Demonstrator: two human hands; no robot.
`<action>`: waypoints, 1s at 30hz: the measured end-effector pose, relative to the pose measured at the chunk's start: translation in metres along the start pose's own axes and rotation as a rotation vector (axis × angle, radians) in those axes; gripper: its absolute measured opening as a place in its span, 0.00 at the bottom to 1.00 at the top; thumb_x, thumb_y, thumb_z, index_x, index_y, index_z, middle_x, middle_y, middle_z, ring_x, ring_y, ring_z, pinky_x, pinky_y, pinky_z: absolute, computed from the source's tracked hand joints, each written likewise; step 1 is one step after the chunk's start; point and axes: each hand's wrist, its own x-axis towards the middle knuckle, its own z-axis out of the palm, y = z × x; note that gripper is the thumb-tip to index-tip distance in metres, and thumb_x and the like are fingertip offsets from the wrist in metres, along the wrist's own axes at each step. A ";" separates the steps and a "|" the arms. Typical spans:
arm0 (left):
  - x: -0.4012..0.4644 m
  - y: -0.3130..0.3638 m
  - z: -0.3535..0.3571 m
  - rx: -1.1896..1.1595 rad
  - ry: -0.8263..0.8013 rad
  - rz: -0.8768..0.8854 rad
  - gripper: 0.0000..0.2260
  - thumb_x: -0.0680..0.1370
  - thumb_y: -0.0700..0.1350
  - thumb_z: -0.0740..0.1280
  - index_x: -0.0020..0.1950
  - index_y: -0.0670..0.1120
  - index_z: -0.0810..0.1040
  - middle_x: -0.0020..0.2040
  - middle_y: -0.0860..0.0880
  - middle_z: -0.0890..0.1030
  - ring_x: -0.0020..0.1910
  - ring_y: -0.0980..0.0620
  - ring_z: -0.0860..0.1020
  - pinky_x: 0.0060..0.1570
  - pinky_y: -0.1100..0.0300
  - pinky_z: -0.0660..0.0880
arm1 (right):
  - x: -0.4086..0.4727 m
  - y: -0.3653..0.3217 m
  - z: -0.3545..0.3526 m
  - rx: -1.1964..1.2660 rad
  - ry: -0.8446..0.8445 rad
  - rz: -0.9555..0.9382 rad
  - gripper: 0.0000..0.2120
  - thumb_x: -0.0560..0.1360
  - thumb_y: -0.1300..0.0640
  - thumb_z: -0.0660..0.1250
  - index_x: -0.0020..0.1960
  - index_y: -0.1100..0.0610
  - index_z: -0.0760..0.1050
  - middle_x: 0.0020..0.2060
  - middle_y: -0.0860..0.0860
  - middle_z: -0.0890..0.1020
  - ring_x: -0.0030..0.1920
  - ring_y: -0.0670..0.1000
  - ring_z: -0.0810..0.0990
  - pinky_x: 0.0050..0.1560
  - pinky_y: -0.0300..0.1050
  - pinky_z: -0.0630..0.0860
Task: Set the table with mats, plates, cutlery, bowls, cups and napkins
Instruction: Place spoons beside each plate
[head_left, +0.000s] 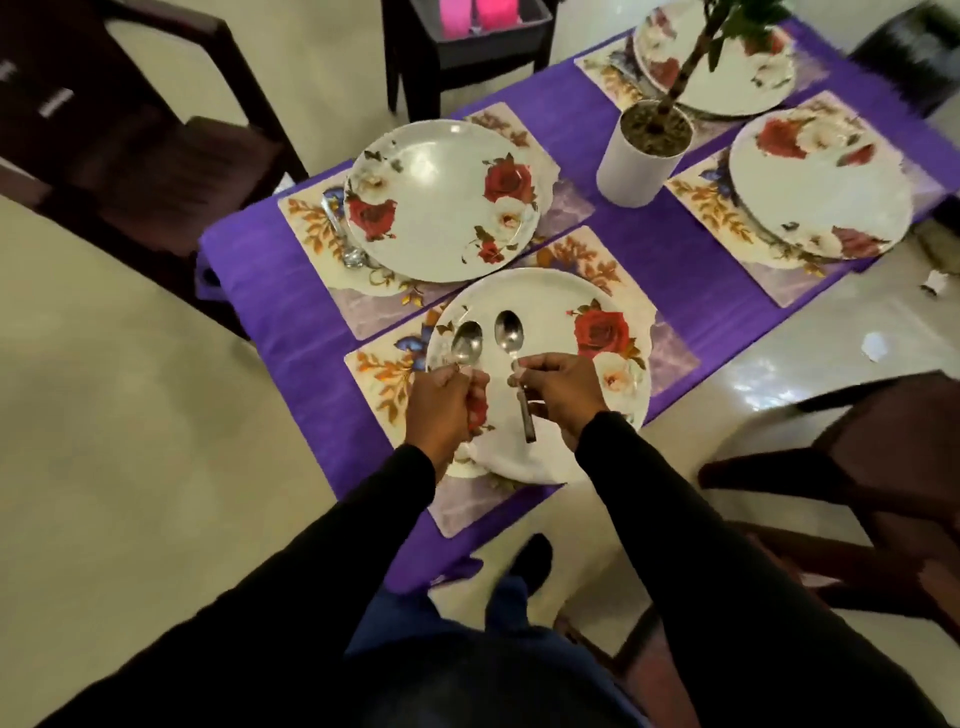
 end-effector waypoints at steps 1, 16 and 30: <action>-0.004 -0.007 0.002 0.002 0.004 -0.001 0.14 0.84 0.41 0.59 0.47 0.38 0.82 0.33 0.45 0.77 0.24 0.55 0.72 0.21 0.66 0.65 | 0.000 -0.001 -0.003 -0.001 -0.027 0.002 0.03 0.75 0.66 0.70 0.47 0.61 0.81 0.39 0.57 0.86 0.38 0.53 0.81 0.40 0.45 0.76; -0.005 -0.041 0.042 -0.186 0.068 -0.111 0.13 0.84 0.41 0.59 0.50 0.39 0.81 0.36 0.48 0.75 0.27 0.55 0.69 0.26 0.62 0.64 | 0.008 -0.022 -0.055 -0.297 -0.046 -0.046 0.04 0.73 0.66 0.70 0.46 0.62 0.82 0.41 0.56 0.85 0.37 0.52 0.78 0.33 0.42 0.73; 0.048 -0.023 0.144 -0.113 0.393 -0.141 0.11 0.80 0.46 0.67 0.43 0.41 0.81 0.35 0.50 0.76 0.28 0.52 0.68 0.27 0.61 0.64 | 0.131 -0.071 -0.139 -0.500 -0.182 -0.076 0.11 0.74 0.70 0.66 0.38 0.57 0.78 0.32 0.54 0.78 0.29 0.50 0.74 0.26 0.39 0.72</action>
